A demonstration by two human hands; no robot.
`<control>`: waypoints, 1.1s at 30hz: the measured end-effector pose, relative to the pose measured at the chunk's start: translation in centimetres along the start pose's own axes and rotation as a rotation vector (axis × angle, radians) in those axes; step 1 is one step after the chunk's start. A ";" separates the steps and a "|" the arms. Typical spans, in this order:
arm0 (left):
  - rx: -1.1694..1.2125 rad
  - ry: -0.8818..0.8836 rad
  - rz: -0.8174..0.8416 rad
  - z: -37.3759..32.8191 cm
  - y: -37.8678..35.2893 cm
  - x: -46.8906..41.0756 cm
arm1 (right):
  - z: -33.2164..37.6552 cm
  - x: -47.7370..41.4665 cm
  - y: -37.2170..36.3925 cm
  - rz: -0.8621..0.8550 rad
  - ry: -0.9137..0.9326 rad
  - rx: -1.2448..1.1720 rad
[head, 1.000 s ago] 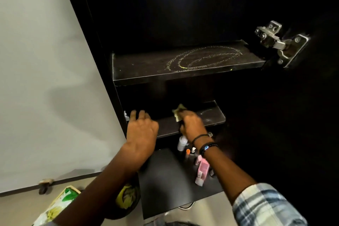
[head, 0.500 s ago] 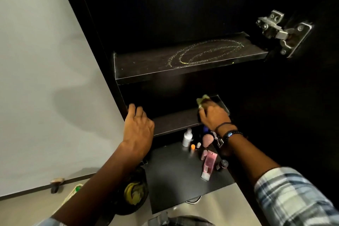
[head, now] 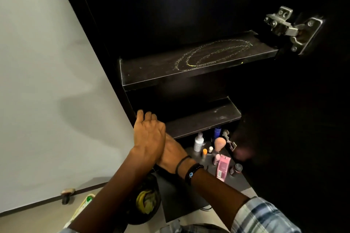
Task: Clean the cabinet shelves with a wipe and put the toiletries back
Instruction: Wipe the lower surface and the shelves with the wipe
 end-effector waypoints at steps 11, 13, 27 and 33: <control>0.072 -0.013 -0.055 0.3 -0.3 0.1 | -18.7 6.5 11.6 -0.236 -0.604 0.222; 0.094 -0.010 -0.065 0.3 -0.2 0.1 | -18.3 6.3 11.7 -0.234 -0.631 0.231; 0.349 -0.141 -0.081 1.1 2.0 1.4 | -2.4 2.0 3.8 -0.115 -0.112 -0.038; 0.911 -0.182 -0.489 3.0 8.7 5.3 | -2.8 5.1 16.9 -0.686 -0.209 -0.354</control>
Point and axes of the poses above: each hand's wrist, its own x-axis away from the middle knuckle, its own y-axis out of the back of the hand, z = x × y, the point moved 4 cm from there along -x, towards the middle knuckle, and after that the axes turned 7 degrees about z, right-handed, at the moved point
